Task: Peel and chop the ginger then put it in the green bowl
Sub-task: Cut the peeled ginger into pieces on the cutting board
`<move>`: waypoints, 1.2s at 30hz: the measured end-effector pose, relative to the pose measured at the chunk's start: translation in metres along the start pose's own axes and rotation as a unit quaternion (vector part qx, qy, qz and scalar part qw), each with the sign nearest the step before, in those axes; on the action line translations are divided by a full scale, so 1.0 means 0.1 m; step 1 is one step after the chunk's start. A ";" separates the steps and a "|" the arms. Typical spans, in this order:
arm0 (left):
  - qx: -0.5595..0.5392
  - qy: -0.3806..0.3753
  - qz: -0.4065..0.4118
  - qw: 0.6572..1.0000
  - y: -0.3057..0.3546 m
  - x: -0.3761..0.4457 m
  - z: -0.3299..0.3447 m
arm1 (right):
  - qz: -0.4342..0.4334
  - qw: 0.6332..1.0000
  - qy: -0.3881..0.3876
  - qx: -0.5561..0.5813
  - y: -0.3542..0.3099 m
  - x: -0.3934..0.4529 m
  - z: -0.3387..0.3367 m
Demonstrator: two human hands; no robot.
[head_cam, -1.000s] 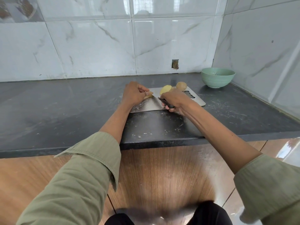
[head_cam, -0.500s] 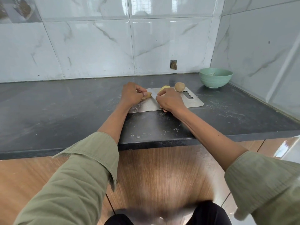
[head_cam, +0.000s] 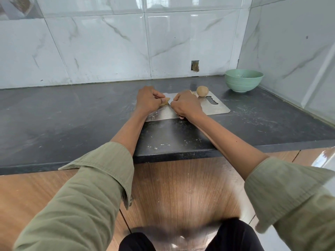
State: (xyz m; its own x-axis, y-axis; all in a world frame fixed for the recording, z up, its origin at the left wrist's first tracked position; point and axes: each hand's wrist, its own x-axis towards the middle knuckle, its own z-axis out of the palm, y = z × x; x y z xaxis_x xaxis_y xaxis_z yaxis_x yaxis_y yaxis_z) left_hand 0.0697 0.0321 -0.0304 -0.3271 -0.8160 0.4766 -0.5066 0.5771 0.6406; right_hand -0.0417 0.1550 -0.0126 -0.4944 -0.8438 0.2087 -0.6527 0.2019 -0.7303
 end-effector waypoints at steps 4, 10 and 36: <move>-0.021 0.008 -0.019 1.000 -0.01 -0.01 0.02 | -0.012 1.000 -0.005 -0.027 0.04 -0.04 0.03; -0.020 -0.014 -0.014 1.000 -0.01 -0.02 -0.04 | 0.001 1.000 -0.010 -0.005 0.00 0.02 0.09; -0.117 -0.006 -0.100 0.988 -0.05 -0.04 -0.08 | -0.054 0.996 -0.050 -0.057 -0.06 -0.02 0.07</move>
State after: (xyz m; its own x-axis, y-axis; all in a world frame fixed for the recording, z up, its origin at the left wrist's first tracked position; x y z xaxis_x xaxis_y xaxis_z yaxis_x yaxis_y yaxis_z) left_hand 0.0794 0.0328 -0.0307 -0.2486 -0.9144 0.3196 -0.3650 0.3941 0.8435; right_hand -0.0329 0.1518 -0.0130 -0.3613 -0.9081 0.2116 -0.7630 0.1575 -0.6270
